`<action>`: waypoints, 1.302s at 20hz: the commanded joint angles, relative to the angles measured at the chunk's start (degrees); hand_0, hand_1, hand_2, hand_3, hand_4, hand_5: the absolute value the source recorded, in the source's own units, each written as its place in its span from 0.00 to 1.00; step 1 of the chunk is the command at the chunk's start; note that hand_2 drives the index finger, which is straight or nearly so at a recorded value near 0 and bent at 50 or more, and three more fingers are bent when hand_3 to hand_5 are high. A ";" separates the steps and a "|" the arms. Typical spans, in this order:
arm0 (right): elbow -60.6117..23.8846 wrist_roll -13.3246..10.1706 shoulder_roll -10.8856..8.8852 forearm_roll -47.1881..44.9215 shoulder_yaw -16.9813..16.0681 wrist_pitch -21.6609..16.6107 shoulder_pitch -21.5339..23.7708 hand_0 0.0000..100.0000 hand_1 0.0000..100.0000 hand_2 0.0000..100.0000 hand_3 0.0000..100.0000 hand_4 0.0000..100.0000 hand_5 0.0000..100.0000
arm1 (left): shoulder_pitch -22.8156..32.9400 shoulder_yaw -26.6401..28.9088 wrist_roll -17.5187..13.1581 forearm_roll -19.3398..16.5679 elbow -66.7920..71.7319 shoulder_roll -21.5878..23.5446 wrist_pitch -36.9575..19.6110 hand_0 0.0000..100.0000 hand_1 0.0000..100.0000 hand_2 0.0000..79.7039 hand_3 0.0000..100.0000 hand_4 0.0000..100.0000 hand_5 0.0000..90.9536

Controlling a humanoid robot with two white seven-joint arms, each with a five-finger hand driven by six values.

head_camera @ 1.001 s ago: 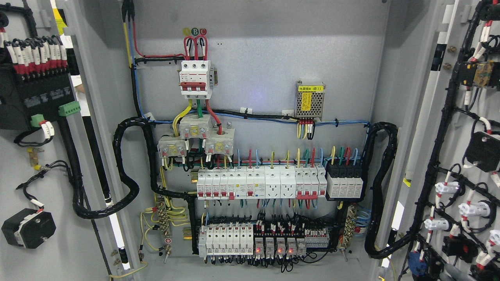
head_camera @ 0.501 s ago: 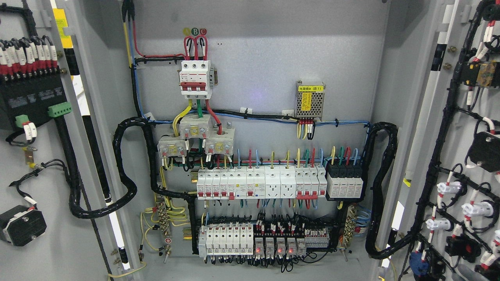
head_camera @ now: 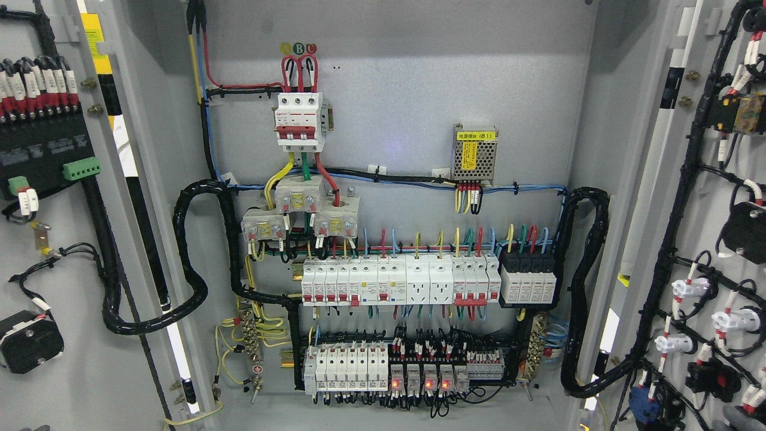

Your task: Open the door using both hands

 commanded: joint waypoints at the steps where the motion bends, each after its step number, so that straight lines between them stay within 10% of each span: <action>1: -0.03 0.00 0.53 -0.56 -1.94 -0.04 0.08 0.00 0.50 0.04 0.00 0.00 0.00 | -2.27 0.44 0.14 0.62 4.72 2.74 0.56 0.12 0.56 0.00 0.00 0.00 0.00; 26: -0.03 -0.08 0.70 -3.19 -3.61 0.05 1.40 0.00 0.50 0.04 0.00 0.00 0.00 | -0.25 -1.58 0.40 0.09 -2.92 0.72 1.44 0.12 0.56 0.00 0.00 0.00 0.00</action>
